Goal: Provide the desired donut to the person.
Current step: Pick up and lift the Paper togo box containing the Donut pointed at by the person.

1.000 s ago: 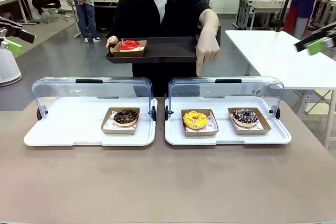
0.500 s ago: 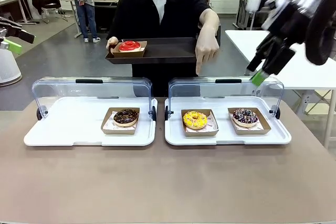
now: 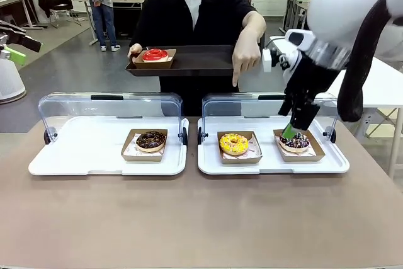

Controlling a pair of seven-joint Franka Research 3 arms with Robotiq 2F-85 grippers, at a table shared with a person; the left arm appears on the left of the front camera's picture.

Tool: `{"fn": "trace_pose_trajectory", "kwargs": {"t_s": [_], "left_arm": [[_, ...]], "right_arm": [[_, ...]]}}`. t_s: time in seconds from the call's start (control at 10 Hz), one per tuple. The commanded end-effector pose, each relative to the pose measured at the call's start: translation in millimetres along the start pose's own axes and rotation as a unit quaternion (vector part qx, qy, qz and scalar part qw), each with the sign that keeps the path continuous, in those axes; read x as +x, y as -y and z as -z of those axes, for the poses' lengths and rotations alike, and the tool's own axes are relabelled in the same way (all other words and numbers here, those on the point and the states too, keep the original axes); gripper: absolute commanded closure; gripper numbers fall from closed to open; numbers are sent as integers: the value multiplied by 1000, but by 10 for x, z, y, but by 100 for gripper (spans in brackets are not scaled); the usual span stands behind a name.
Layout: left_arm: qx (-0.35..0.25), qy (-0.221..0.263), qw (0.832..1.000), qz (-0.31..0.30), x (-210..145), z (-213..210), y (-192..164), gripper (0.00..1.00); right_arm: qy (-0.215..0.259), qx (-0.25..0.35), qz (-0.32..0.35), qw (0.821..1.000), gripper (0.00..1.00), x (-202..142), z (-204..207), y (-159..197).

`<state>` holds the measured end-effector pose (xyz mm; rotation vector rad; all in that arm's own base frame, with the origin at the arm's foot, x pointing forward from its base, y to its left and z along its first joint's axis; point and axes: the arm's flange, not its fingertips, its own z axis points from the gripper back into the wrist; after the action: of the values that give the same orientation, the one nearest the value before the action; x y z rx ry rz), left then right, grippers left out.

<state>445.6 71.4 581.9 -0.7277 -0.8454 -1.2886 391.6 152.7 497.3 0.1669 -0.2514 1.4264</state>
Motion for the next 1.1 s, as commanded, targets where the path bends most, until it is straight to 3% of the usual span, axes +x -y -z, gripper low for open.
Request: {"fn": "trace_pose_trajectory", "kwargs": {"t_s": [0.0,0.7,1.0], "left_arm": [[-2,5,1000,-8,24,-9,14,0],[-2,5,1000,-8,24,-9,14,0],[-2,5,1000,-8,24,-9,14,0]], "right_arm": [[1,3,1,1000,0,25,-135,4],[15,2,-4,1000,0,14,-123,8],[-80,6,-31,996,0,309,633,-48]]}}
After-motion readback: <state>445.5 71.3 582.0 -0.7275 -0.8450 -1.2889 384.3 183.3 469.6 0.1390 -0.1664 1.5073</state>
